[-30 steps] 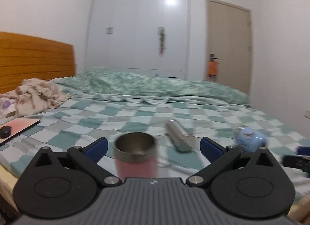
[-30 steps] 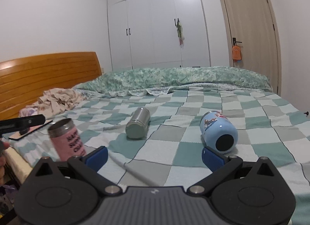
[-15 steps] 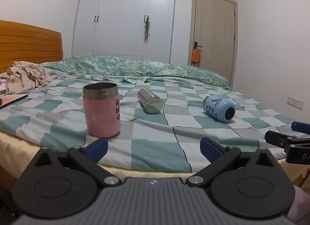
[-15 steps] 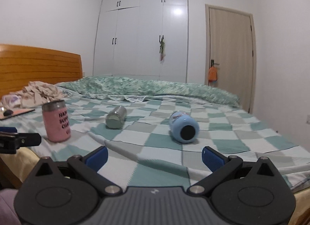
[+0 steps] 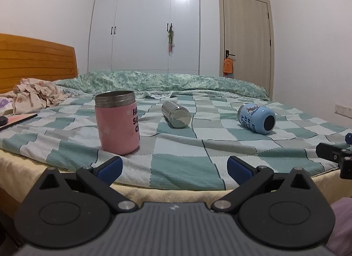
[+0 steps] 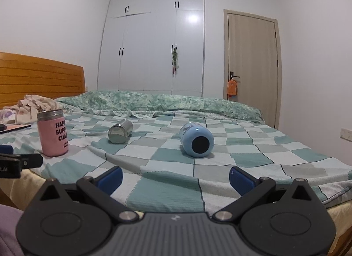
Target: Flip cup upright
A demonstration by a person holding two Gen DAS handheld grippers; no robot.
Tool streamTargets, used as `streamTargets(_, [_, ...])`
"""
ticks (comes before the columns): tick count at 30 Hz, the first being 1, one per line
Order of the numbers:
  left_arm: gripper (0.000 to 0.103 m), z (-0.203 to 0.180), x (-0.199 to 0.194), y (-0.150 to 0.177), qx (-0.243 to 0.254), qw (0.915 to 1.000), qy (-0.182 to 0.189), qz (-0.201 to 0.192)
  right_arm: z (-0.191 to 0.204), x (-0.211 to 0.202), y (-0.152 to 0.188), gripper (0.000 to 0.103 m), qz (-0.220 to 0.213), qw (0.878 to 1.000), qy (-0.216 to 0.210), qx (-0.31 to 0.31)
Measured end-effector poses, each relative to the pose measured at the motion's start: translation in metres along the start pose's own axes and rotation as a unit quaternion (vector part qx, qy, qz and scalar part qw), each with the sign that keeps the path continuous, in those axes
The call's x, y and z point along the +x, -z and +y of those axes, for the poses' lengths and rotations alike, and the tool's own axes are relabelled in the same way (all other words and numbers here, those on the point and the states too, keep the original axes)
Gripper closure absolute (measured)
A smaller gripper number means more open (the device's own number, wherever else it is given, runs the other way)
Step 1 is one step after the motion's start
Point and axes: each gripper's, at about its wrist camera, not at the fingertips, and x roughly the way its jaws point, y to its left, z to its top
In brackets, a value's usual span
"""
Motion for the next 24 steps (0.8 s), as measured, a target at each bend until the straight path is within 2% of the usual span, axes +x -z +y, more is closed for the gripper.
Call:
streamTargets(11, [0.0,-0.0068,-0.01,0.0036,0.02,0.9994,-0.006,-0.028,-0.0014,-0.0106,0.0022,0.0,-0.03,1.0,-0.003,0.007])
streamTargets(24, [0.0,-0.0046,-0.0106,0.0051,0.021,0.9993,-0.003,-0.032,0.0008,-0.0118,0.0031,0.0,-0.036,0.999,-0.001,0.003])
